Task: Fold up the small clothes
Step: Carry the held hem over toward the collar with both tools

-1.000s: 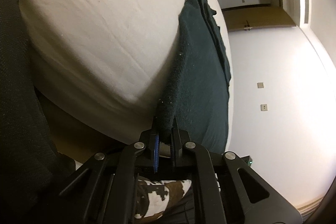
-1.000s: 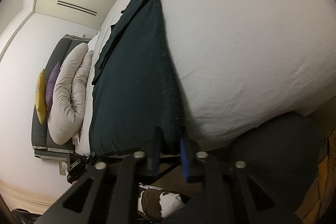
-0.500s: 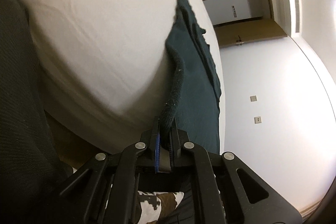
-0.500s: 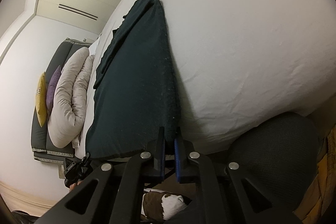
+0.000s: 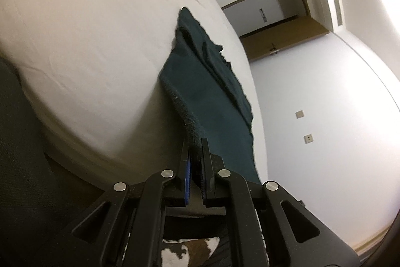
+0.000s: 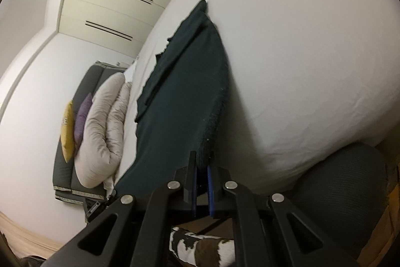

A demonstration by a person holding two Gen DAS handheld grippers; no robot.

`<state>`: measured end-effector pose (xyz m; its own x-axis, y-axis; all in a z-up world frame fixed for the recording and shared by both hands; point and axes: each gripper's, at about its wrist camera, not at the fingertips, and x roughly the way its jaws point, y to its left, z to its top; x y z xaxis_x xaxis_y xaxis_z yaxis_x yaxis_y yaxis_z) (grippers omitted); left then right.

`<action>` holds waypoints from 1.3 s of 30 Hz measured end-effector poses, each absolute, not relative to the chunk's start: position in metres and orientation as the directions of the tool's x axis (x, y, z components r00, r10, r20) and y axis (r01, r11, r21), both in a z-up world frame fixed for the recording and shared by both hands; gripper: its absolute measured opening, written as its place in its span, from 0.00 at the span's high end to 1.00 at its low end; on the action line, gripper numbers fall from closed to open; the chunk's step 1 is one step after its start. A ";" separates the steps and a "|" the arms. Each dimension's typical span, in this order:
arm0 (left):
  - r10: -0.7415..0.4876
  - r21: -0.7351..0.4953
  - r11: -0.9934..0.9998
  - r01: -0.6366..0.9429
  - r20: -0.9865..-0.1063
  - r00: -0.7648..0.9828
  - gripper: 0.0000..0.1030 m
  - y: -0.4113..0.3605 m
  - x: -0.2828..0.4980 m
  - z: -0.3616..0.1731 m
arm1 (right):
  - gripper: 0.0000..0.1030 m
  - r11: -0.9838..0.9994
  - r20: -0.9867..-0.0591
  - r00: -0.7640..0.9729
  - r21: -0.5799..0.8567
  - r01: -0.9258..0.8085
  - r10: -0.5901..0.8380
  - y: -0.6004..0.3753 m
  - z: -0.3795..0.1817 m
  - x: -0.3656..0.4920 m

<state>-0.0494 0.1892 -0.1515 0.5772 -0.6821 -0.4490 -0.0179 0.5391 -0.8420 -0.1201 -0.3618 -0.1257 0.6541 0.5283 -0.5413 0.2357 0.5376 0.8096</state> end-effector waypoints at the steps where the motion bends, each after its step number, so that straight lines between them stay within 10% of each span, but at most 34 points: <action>1: -0.684 -0.846 0.533 -0.011 -0.438 0.583 0.96 0.190 -0.050 -0.148 | 0.92 0.531 -0.534 0.661 0.814 0.234 0.528 -0.362 -0.124 -0.119; 24: -0.673 -0.858 0.503 0.102 -0.314 0.670 0.96 0.184 0.044 -0.064 | 0.93 0.491 -0.375 0.773 0.866 0.095 0.512 -0.358 -0.038 -0.033; 39: -0.633 -0.789 0.607 0.092 -0.410 0.656 0.96 0.136 0.233 -0.043 | 0.93 0.463 -0.432 0.808 0.856 0.228 0.401 -0.400 -0.055 0.133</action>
<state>0.2326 0.1357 -0.0431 0.6565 -0.6330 -0.4104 0.0919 0.6071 -0.7893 0.1329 -0.3999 -0.0549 0.8077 0.4013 -0.4319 0.2277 0.4635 0.8564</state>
